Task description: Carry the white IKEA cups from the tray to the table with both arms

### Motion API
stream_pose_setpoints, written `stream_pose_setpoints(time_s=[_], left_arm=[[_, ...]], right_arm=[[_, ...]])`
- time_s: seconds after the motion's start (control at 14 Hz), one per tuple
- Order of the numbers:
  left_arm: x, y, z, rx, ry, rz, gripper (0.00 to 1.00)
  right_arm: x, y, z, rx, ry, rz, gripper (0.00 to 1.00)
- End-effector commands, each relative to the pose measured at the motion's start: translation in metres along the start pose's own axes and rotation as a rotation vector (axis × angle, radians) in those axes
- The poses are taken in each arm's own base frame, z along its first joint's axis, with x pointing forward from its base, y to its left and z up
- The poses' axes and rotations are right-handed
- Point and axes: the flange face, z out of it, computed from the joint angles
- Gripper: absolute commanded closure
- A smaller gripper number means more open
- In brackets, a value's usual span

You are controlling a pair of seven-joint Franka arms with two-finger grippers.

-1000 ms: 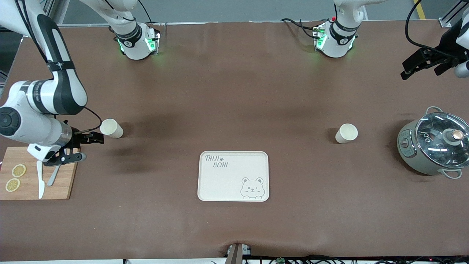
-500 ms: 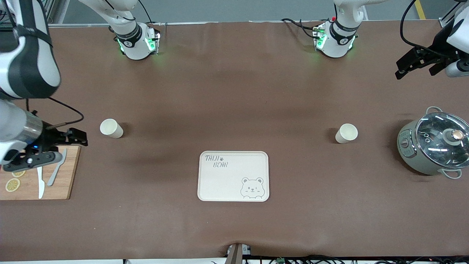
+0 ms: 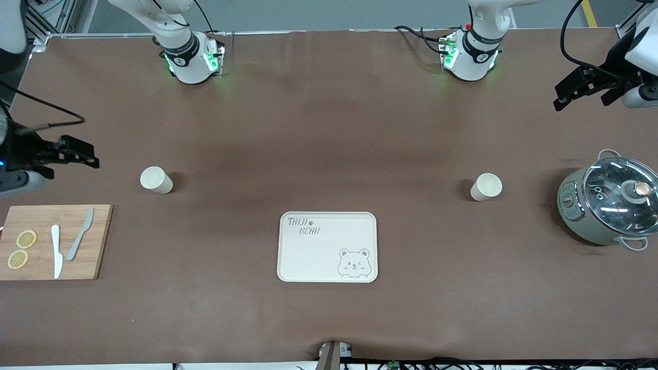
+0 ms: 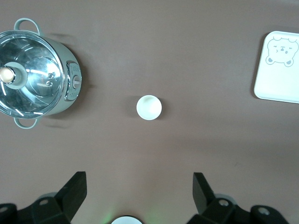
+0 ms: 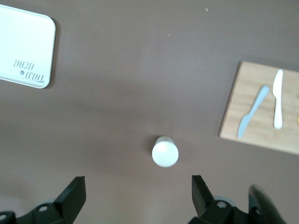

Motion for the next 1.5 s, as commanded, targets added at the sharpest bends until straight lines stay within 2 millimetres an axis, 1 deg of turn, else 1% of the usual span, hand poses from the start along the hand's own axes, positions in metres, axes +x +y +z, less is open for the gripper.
stream_pose_setpoints(time_s=[0.0,0.14,0.21,0.29,0.36,0.43,0.57,0.64,0.79,0.93,1.0,1.14,1.21,1.29,1.43], left_arm=[[-0.003,0.004,-0.001,-0.004,-0.006,0.015,0.00],[-0.001,0.004,0.004,-0.004,-0.015,0.016,0.00],[0.000,0.004,0.005,-0.004,-0.018,0.016,0.00],[-0.001,0.008,0.005,-0.003,-0.018,0.021,0.00],[-0.003,0.015,0.006,-0.001,-0.019,0.028,0.00],[-0.003,0.017,0.006,0.000,-0.018,0.030,0.00],[-0.003,0.017,0.006,-0.001,-0.018,0.030,0.00],[-0.003,0.017,0.004,-0.001,-0.015,0.032,0.00],[-0.003,0.018,0.003,-0.003,-0.012,0.035,0.00],[-0.004,0.024,0.006,-0.001,-0.018,0.045,0.00],[-0.005,0.025,0.006,0.000,-0.020,0.047,0.00],[-0.007,0.033,0.004,0.002,-0.015,0.062,0.00],[-0.007,0.034,0.002,0.001,-0.012,0.064,0.00],[-0.008,0.035,0.002,0.001,-0.012,0.067,0.00],[-0.009,0.035,0.000,-0.005,-0.009,0.066,0.00]], right_arm=[[-0.030,-0.001,-0.031,0.028,0.019,0.031,0.00],[-0.049,-0.007,-0.043,0.039,0.039,0.028,0.00],[-0.059,-0.012,-0.047,0.038,0.046,0.028,0.00],[-0.067,-0.015,-0.048,0.037,0.053,0.064,0.00],[-0.073,-0.020,-0.045,0.038,0.057,0.113,0.00],[-0.082,-0.024,-0.040,0.035,0.067,0.129,0.00],[-0.103,-0.016,-0.028,0.032,0.100,0.157,0.00],[-0.108,-0.013,-0.026,0.032,0.098,0.169,0.00],[-0.108,-0.010,-0.026,0.029,0.082,0.185,0.00],[-0.108,-0.006,-0.036,0.017,0.102,0.193,0.00],[-0.106,0.002,-0.039,0.016,0.109,0.214,0.00],[-0.100,0.020,-0.043,0.016,0.120,0.258,0.00],[-0.093,0.024,-0.043,0.017,0.122,0.264,0.00],[-0.087,0.028,-0.047,0.014,0.123,0.267,0.00],[-0.084,0.030,-0.045,-0.004,0.105,0.265,0.00]])
